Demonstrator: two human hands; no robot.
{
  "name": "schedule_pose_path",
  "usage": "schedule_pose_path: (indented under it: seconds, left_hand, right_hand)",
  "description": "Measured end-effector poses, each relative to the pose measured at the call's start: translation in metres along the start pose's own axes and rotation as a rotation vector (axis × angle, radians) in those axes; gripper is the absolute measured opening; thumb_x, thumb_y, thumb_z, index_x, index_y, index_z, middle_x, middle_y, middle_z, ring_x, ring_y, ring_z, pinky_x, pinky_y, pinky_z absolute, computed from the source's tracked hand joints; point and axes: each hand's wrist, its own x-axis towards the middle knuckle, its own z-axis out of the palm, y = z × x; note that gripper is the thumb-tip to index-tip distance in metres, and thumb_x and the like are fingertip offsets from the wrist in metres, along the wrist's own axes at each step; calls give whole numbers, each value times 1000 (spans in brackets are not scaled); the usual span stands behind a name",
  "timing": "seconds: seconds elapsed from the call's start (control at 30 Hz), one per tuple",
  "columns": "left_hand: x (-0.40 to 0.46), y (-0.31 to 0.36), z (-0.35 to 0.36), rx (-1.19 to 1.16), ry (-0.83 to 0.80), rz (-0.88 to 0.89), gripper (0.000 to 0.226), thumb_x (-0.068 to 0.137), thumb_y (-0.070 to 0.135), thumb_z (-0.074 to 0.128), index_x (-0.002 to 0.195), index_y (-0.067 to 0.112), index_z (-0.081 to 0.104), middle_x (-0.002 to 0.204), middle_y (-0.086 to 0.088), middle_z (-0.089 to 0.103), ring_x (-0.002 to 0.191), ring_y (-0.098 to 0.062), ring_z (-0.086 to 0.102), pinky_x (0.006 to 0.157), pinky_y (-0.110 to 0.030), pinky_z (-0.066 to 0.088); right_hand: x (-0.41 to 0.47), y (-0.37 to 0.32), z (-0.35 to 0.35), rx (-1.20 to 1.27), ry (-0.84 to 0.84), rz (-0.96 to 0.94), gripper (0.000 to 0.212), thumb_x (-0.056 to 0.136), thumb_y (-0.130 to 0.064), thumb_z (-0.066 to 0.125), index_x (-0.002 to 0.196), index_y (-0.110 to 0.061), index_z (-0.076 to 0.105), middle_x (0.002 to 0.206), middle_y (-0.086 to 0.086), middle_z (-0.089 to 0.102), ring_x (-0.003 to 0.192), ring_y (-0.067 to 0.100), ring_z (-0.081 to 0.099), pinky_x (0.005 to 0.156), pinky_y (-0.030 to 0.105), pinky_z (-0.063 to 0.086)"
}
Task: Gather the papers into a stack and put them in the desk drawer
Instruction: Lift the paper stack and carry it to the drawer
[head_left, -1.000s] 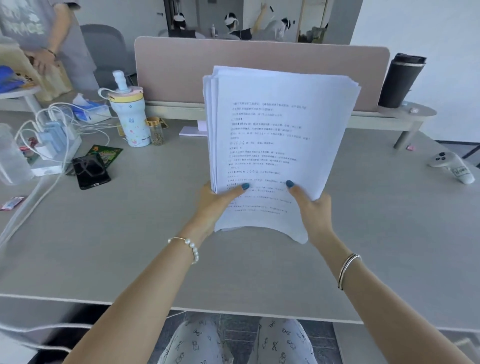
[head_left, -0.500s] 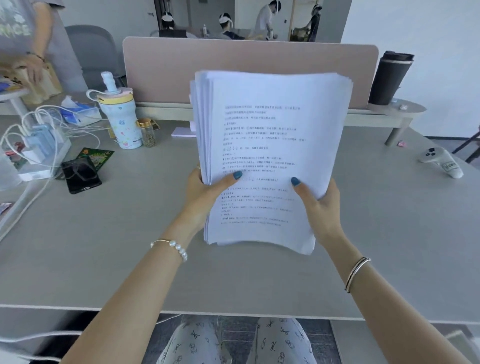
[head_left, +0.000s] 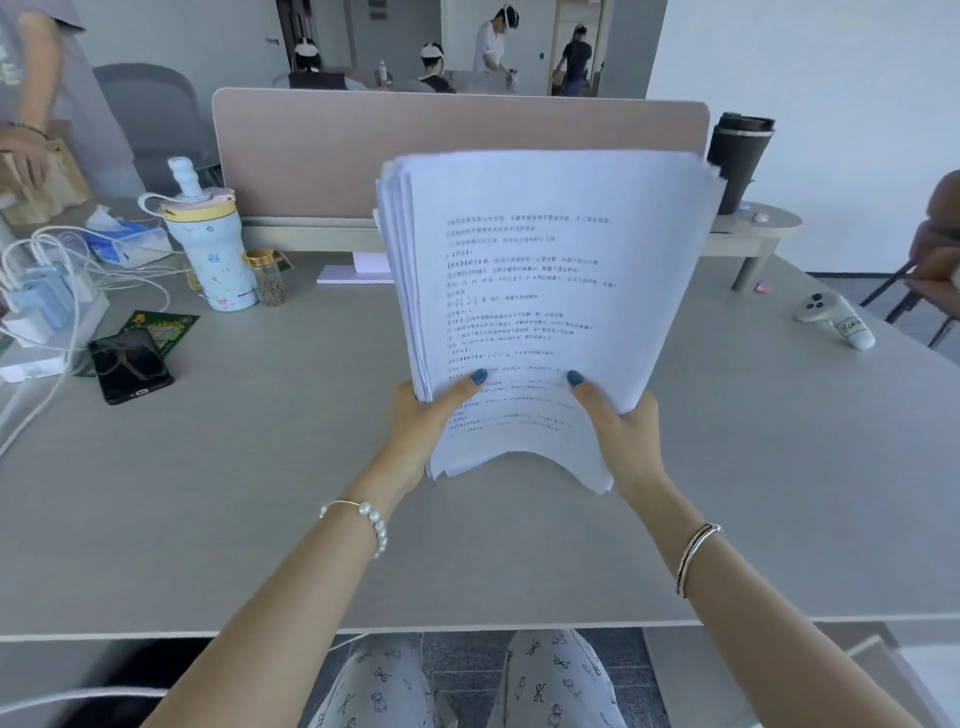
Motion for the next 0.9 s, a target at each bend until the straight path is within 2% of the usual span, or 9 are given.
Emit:
schedule_pose_path:
  seconds: [0.07,0.23,0.3,0.4,0.57,0.67,0.73,0.83,0.9]
  left_hand:
    - [-5,-9,5,25,17,-27,14,75,19,74,78,31,67,65,24,72,66,3,68,57,-12,52]
    - [-2,-3,20,55,46,4,5,76,28,74,77,30,70,68,22,73,71,2,69,66,-17,57]
    - [-9,-13,26,55,72,-17,5,76,32,73,77,30,69,70,20,73,74,0,69,68,-19,56]
    - [-20,-21,40,32,67,-38,6,78,28,72,79,32,67,74,21,71,73,4,67,66,-17,54]
    - [-26,-6,76,36,-39,1,8,79,28,70,76,34,66,65,26,70,65,12,64,61,-9,53]
    - [-34,-11,105,46,-138,-18,3,80,32,69,78,33,68,70,23,72,71,8,67,71,-19,55]
    - [-43,-14,129,36,-198,-33,1,81,32,68,80,32,67,80,20,71,73,8,66,72,-18,55]
    - [-61,-22,170,5,-296,-49,5,82,29,67,78,32,65,79,20,67,65,14,63,60,-8,50]
    - [-73,-28,199,1,-389,-68,3,82,28,68,81,31,66,81,20,69,68,12,65,63,-10,51]
  right_hand:
    - [-5,8,1,-42,10,91,26,77,-36,69,78,-10,65,73,2,64,69,20,61,61,32,48]
    - [8,-8,-14,-38,88,27,54,75,-43,64,87,8,52,68,10,45,65,16,43,60,33,35]
    - [0,2,-20,-49,59,68,47,77,-43,63,87,2,56,65,16,48,66,17,46,62,33,37]
    - [-15,13,-29,-51,58,117,25,83,-37,62,84,-13,63,68,0,56,64,17,48,62,32,40]
    - [-15,-1,-64,2,167,22,39,85,-37,58,93,0,55,76,13,50,74,16,48,69,32,40]
    - [-22,-7,-101,-38,225,-49,8,90,-30,55,88,-24,60,83,-1,61,78,13,56,71,28,46]
    - [-28,-11,-131,-90,281,-94,8,92,-27,54,90,-34,57,89,-10,63,83,9,58,72,25,47]
    - [-40,-14,-183,-192,338,-100,11,92,-27,53,102,-26,58,94,-9,64,85,10,60,70,26,49]
    - [-49,-17,-218,-266,396,-79,12,93,-24,51,103,-21,56,88,-10,62,78,8,58,64,24,46]
